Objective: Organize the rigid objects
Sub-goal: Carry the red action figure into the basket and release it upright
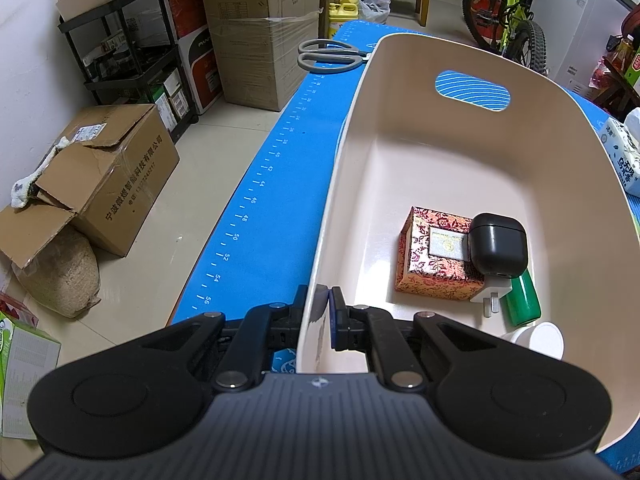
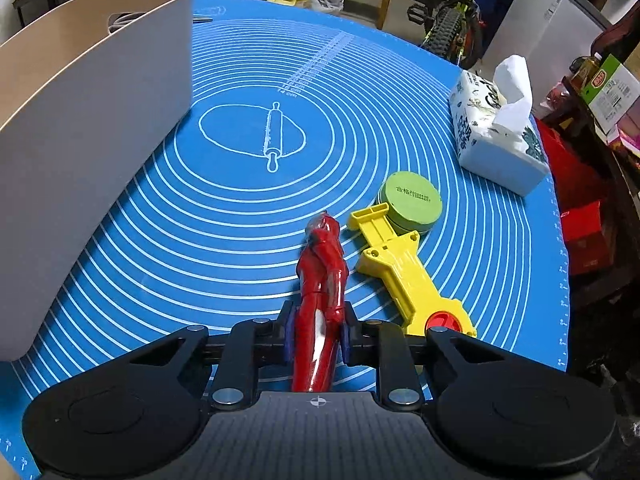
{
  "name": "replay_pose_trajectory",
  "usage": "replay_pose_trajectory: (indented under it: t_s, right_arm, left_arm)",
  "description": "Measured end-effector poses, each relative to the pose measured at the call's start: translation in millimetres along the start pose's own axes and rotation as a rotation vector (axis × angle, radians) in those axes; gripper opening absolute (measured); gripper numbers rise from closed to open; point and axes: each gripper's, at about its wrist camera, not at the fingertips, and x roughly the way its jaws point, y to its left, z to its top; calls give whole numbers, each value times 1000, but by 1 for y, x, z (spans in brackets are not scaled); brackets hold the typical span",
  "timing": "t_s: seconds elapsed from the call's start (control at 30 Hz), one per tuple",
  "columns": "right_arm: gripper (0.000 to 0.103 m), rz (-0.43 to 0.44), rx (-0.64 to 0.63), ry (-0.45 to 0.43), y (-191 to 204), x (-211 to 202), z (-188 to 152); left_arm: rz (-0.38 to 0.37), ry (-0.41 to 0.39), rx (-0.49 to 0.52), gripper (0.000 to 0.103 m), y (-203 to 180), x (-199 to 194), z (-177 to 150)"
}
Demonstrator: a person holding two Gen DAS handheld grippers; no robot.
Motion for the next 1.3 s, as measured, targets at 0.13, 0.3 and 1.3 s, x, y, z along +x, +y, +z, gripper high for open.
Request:
replay_pose_trajectory:
  t_s: [0.13,0.3,1.3]
  right_arm:
    - [31,-9,22,-26,-4,-9,-1]
    - [31,-28,80,-81,-13,-26,3]
    - [31,142,129,-509,79,-137,65]
  left_arm:
    - [0,0,-2,12,0,0,0]
    - [0,0,-1,12,0,0,0]
    - [-2,-6,-2,12,0,0,-2]
